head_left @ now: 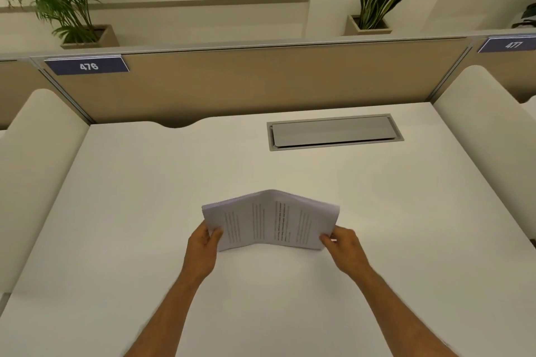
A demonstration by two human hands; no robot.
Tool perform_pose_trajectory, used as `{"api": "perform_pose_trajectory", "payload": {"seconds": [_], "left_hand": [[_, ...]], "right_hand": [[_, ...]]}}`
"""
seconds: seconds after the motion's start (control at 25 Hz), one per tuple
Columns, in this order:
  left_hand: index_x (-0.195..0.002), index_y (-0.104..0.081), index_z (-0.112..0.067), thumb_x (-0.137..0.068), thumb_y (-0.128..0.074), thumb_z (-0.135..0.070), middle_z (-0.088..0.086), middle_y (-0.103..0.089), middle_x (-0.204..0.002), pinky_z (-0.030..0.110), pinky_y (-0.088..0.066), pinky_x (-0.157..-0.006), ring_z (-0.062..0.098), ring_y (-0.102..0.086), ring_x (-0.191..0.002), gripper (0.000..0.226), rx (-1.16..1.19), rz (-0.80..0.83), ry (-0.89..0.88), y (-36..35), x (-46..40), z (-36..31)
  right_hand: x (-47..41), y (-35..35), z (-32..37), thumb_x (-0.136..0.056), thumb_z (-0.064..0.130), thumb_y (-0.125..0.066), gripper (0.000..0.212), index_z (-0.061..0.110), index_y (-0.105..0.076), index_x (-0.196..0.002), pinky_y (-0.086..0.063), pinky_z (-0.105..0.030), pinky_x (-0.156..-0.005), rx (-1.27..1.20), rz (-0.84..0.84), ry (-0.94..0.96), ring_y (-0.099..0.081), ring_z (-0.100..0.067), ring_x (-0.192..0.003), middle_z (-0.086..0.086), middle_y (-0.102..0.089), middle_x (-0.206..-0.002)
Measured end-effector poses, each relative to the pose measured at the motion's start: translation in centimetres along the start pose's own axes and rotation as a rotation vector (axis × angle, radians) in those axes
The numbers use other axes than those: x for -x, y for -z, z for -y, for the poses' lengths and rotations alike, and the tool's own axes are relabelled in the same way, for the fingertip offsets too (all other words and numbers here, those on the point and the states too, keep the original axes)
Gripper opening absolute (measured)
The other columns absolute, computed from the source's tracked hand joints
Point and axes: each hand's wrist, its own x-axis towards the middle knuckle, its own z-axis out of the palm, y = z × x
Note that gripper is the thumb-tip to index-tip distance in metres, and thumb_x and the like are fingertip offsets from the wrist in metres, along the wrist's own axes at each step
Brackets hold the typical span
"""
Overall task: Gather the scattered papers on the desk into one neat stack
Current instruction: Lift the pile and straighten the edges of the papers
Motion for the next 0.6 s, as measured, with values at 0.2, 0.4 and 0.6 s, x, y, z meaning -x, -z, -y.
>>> {"api": "perform_pose_trajectory", "payload": {"seconds": [0.2, 0.4, 0.6], "left_hand": [[-0.111, -0.067, -0.020, -0.103, -0.053, -0.003, -0.010, -0.074, -0.102, 0.014, -0.051, -0.076, 0.008, -0.068, -0.098, 0.023, -0.039, -0.046, -0.003, -0.3, -0.5, 0.7], [-0.117, -0.061, -0.023, -0.104, -0.049, 0.000, -0.016, -0.070, -0.104, 0.026, -0.054, -0.087, 0.006, -0.066, -0.098, 0.029, -0.097, -0.002, 0.012, -0.8, 0.0, 1.5], [-0.147, -0.045, -0.013, -0.102, -0.055, -0.002, 0.006, -0.059, -0.140, 0.036, -0.048, -0.102, 0.026, -0.059, -0.121, 0.048, -0.194, 0.006, 0.100, -0.6, -0.3, 1.4]], "right_hand": [[-0.2, -0.6, -1.0, -0.097, 0.012, -0.064, 0.022, -0.004, -0.075, -0.108, -0.042, -0.003, -0.054, -0.006, -0.075, -0.035, -0.068, -0.020, -0.083, -0.015, -0.078, -0.099], [0.5, -1.4, -0.8, -0.100, 0.011, -0.059, 0.015, 0.008, -0.073, -0.105, -0.044, -0.007, -0.057, -0.040, 0.019, -0.038, -0.070, -0.024, -0.082, -0.003, -0.070, -0.091], [0.7, -2.1, -1.1, -0.100, 0.011, -0.056, 0.023, -0.002, -0.068, -0.114, -0.064, -0.039, -0.069, -0.131, 0.127, -0.163, -0.076, -0.028, -0.077, -0.017, -0.074, -0.104]]}}
